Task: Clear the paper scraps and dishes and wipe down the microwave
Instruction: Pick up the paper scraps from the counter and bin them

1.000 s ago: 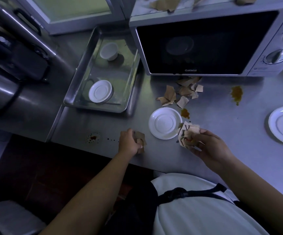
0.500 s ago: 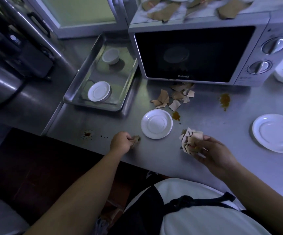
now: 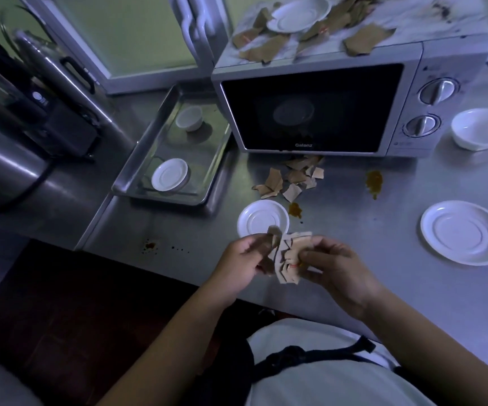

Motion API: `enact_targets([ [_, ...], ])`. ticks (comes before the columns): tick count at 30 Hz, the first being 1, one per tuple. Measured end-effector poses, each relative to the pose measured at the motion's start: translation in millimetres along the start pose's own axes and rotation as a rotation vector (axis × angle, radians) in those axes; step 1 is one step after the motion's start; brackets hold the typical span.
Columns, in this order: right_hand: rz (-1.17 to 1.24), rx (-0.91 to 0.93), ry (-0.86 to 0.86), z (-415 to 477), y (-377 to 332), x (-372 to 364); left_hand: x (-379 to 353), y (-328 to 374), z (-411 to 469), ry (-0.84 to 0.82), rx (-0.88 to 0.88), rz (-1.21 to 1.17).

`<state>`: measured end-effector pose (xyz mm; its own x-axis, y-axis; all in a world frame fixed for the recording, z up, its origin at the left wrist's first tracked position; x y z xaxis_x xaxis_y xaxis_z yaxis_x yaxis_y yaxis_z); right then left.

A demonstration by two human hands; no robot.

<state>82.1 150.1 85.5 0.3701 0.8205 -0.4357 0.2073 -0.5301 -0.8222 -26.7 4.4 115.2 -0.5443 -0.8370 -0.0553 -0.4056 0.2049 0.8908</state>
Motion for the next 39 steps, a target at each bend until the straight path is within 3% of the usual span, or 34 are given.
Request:
enact_targets([
  [10,-0.043,0.043,0.26,3.6,0.4,1.6,-23.2,12.1,-3.2,-0.135,0.125,-0.213],
  [12,-0.043,0.052,0.254,5.6,-1.1,-0.4,-20.1,12.7,-3.1,-0.188,0.064,-0.113],
  [15,-0.035,0.023,0.228,11.3,-0.5,-3.0,-13.4,10.9,-0.3,-0.14,-0.005,0.013],
  [21,-0.044,-0.077,-0.012,26.9,10.9,-10.6,4.0,3.6,13.9,-0.052,0.021,-0.046],
  [28,-0.042,-0.092,0.119,47.7,17.7,-8.8,23.6,6.6,48.5,-0.233,0.109,-0.041],
  [31,0.002,-0.082,0.204,51.0,19.8,1.4,39.2,16.9,86.5,-0.081,0.092,-0.048],
  [34,0.062,-0.049,0.318,46.5,21.5,15.5,53.4,26.6,137.1,0.132,0.007,0.167],
  [39,0.174,-0.036,0.52,32.7,26.9,25.9,44.0,32.7,222.3,0.166,0.037,0.489],
])
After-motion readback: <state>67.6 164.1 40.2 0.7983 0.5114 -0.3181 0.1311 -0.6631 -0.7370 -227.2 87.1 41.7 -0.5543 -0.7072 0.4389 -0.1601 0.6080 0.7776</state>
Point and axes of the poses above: each hand's wrist, its own z-axis towards the middle knuckle, its own x-axis out of the back of the hand, y = z × x, the point moved 2 cm from there along z, towards the middle knuckle, and after that the axes turned 11 degrees about -z, right-handed, at the moved point
